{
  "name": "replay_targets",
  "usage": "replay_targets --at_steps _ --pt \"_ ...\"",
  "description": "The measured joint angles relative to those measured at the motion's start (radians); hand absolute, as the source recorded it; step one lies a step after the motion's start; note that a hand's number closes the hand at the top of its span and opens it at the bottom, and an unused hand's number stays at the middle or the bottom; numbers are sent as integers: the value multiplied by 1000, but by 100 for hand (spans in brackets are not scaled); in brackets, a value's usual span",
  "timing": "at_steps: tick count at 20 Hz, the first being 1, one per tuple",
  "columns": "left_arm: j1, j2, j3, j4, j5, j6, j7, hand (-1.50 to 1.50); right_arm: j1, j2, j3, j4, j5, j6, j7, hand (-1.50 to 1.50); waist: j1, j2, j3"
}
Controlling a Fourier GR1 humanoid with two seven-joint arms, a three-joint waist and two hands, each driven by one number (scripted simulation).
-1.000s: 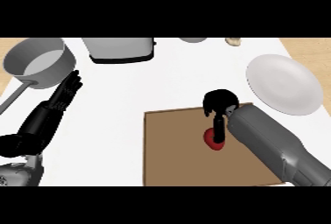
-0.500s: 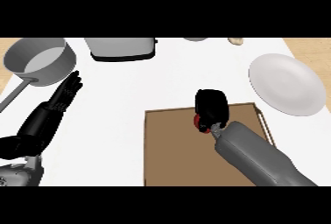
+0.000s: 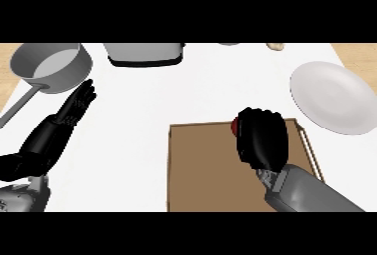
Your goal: Pick the tomato from the tray and place it in the plate
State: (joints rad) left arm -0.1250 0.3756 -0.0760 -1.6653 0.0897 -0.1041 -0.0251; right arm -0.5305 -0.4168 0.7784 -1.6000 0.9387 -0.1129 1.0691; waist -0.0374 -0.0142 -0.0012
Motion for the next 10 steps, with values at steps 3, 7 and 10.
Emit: replay_targets --at_steps 3,7,10 --pt "-5 -10 -5 -8 -8 2 10 0 41 -41 -51 -78 59 14 16 150 9 4 0" --pt "-7 -28 -11 -14 -26 3 6 0 74 -78 -145 -131 93 36 7 150 22 9 1" --pt "-18 -30 0 2 -26 -14 -2 0 102 -90 -224 -122 99 32 -20 150 28 11 1"
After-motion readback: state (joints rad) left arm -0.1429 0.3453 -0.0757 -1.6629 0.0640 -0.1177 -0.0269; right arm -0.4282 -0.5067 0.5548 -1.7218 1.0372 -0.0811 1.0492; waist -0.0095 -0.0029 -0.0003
